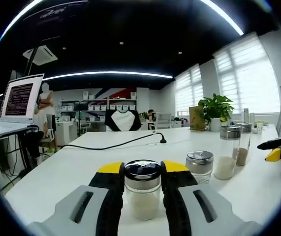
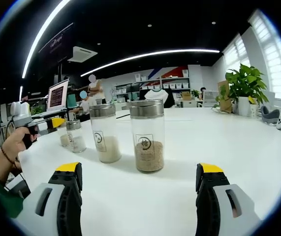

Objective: Rotate the seasoning bottle until the label or dispensing opening points toward the visible target arrow and the bottle remains upright within the marked orientation range

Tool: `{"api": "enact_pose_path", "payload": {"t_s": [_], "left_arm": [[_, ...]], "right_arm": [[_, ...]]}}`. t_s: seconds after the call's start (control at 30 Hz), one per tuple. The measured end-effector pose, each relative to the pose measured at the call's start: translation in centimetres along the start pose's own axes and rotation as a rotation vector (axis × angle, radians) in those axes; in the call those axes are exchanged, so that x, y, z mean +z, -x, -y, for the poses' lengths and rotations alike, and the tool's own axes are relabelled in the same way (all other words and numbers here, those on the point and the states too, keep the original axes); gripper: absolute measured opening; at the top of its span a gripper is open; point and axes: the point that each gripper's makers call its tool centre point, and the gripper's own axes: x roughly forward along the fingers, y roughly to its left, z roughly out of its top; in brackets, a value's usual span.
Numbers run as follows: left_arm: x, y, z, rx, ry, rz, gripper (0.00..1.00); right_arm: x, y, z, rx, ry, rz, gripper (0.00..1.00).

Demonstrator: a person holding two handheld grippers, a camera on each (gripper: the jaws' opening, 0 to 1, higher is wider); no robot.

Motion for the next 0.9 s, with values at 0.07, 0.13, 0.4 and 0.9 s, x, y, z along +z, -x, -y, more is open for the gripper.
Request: {"api": "enact_pose_path", "payload": {"t_s": [0.07,0.13,0.4,0.9], "left_arm": [[0.02,0.04,0.01,-0.020,-0.006,-0.003,0.30],[0.01,0.09,0.08,-0.047,-0.011,-0.006,0.30],[-0.05,0.08,0.22,-0.139,-0.017,-0.022,0.30],[-0.05,-0.17,0.71,-0.398,-0.020,-0.057,0.30]], "right_arm": [[0.04,0.01,0.02,-0.001,0.001,0.001,0.99],[0.05,0.02,0.07,-0.002,0.000,0.000,0.99],[0.24,0.03,0.02,-0.006,0.008,-0.002,0.99],[0.27,-0.12,0.27,-0.009,0.008,-0.005,0.99]]}}
